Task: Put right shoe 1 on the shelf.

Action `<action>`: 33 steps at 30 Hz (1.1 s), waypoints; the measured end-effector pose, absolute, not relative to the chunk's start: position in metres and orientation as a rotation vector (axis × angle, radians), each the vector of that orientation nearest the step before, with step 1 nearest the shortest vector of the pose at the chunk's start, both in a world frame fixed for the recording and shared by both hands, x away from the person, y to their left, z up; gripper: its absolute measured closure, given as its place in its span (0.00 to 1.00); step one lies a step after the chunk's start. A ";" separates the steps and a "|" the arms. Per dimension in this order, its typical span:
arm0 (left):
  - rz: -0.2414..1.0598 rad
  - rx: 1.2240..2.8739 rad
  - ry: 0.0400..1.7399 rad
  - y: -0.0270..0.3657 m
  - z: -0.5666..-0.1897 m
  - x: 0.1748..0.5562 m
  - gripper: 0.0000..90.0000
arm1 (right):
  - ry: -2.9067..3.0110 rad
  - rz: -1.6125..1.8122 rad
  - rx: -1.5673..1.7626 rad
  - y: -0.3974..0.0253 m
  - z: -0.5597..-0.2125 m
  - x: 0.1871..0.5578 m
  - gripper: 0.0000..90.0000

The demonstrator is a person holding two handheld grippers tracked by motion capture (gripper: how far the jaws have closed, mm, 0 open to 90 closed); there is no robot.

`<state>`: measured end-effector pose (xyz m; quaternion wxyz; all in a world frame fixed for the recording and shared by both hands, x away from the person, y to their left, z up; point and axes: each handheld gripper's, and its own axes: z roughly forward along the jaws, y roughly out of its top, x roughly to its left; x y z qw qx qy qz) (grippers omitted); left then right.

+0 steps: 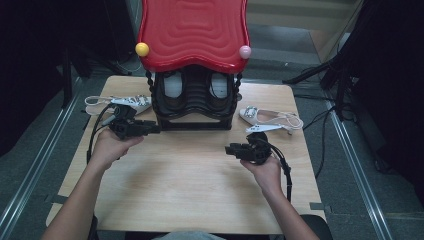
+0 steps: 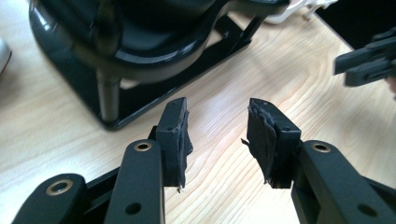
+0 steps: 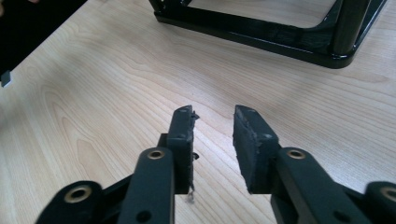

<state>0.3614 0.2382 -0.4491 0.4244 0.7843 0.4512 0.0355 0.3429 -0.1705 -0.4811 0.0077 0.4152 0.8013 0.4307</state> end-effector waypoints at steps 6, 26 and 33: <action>0.125 1.968 1.152 0.248 -0.456 0.362 0.66 | 2.456 1.332 1.281 -0.176 -0.490 0.340 0.82; 0.154 1.958 1.242 0.292 -0.483 0.373 0.66 | 2.541 1.318 1.273 -0.194 -0.502 0.350 0.96; 0.165 1.947 1.268 0.301 -0.488 0.377 0.66 | 2.521 1.313 1.279 -0.198 -0.504 0.350 0.98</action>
